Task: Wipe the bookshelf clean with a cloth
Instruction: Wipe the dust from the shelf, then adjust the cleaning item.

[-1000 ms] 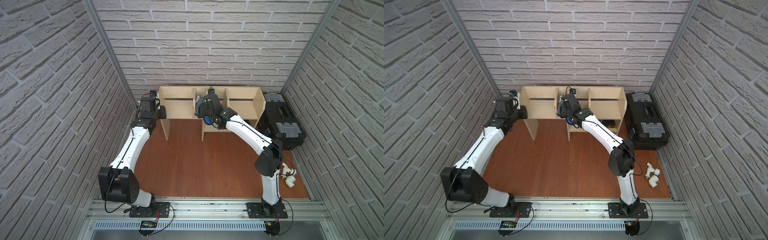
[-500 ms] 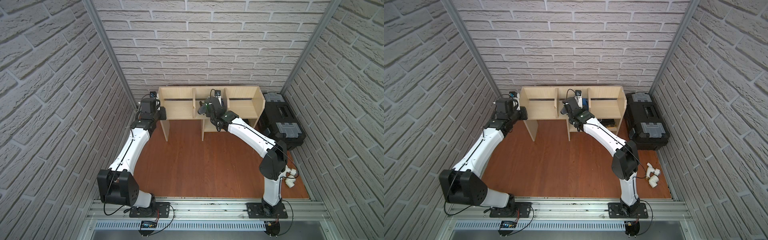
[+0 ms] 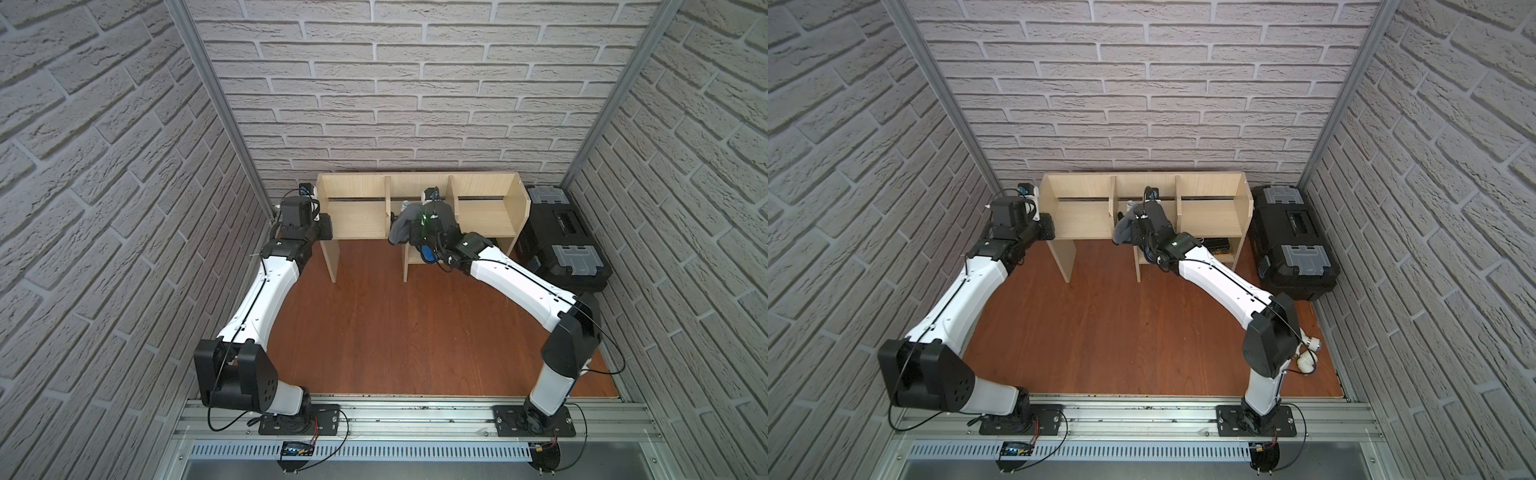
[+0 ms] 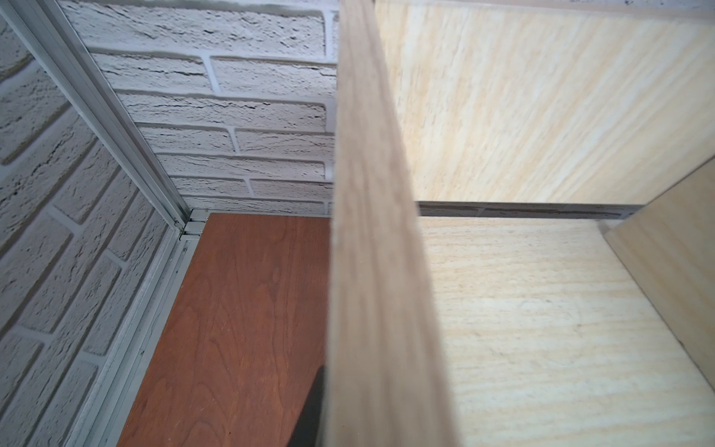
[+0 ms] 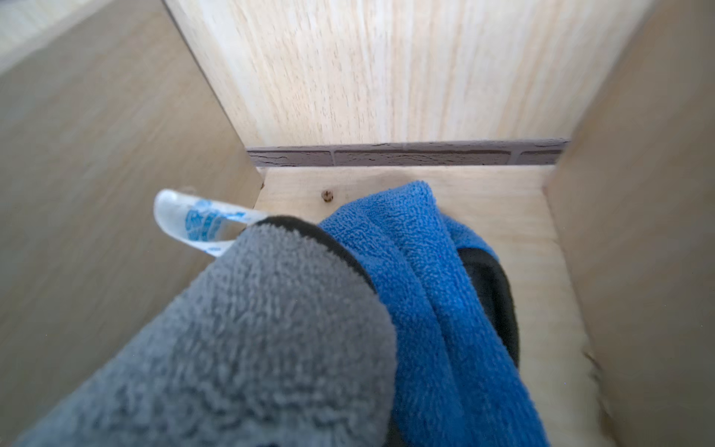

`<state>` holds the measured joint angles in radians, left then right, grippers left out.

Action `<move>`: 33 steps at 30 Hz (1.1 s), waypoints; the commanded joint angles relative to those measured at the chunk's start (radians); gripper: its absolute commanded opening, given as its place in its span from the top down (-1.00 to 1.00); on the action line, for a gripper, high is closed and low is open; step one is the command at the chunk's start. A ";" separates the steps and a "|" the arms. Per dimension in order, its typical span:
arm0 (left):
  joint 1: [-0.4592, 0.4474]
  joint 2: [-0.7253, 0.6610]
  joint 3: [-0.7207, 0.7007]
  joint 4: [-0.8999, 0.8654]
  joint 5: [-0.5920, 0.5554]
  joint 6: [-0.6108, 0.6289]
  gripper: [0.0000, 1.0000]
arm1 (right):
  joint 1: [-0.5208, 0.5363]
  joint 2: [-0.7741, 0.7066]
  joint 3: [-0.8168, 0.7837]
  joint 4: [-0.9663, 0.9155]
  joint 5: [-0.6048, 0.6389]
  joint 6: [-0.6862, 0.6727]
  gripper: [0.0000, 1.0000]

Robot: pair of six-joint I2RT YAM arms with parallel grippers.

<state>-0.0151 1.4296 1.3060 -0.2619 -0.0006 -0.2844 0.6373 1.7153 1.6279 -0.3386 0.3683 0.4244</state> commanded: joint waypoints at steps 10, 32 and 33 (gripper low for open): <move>0.007 -0.200 -0.047 0.058 0.192 -0.118 -0.41 | 0.034 -0.494 -0.373 0.277 -0.373 -0.016 0.95; -0.437 -0.502 -0.289 0.243 0.449 -0.351 -0.97 | 0.039 -0.533 -0.646 0.929 -0.886 0.426 0.95; -0.437 -0.492 -0.297 0.283 0.471 -0.376 -0.97 | 0.040 -0.532 -0.650 0.928 -0.892 0.431 0.95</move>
<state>-0.4484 0.9379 1.0153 -0.1089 0.4625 -0.6079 0.6682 1.1858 0.9913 0.4210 -0.4568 0.7708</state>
